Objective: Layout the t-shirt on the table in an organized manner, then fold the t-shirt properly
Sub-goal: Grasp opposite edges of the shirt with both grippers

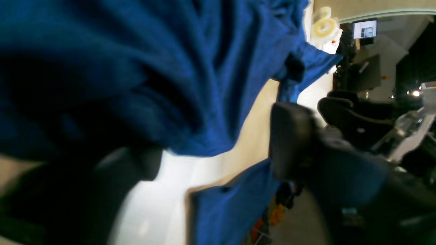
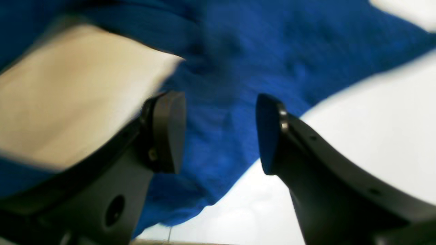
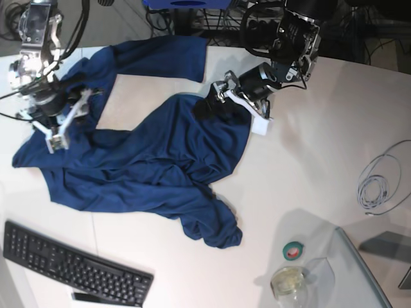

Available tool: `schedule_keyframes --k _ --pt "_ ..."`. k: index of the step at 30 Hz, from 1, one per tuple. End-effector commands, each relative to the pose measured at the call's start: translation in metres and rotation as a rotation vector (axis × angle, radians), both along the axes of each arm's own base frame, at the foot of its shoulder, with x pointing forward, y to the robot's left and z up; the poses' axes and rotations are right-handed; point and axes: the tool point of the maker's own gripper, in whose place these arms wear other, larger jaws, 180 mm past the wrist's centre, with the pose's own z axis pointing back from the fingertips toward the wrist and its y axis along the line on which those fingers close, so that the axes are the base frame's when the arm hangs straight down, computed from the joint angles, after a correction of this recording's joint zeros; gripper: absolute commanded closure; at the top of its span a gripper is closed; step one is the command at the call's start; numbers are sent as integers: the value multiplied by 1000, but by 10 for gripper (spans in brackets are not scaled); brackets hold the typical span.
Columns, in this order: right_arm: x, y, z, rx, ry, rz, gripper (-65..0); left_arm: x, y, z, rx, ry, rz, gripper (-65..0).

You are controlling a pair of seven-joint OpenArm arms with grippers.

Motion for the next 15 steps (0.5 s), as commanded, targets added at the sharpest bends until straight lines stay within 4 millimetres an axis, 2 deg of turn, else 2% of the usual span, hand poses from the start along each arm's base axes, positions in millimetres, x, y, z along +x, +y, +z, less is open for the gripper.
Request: schedule_keyframes --k 1,3,5,10,15 --pt "13 -20 11 -4 -57 -72 -318 1 10 -3 24 18 25 -275" --pt "19 -54 9 29 -78 -231 -321 6 19 -2 30 13 52 -123" --pt "20 -79 5 56 -82 -333 -321 9 25 -2 32 10 69 -3" --pt "24 -89 -9 206 -88 -341 -323 12 43 -2 60 5 86 0" --pt "31 -95 -19 254 -68 -355 -323 13 53 -2 80 0 87 0"
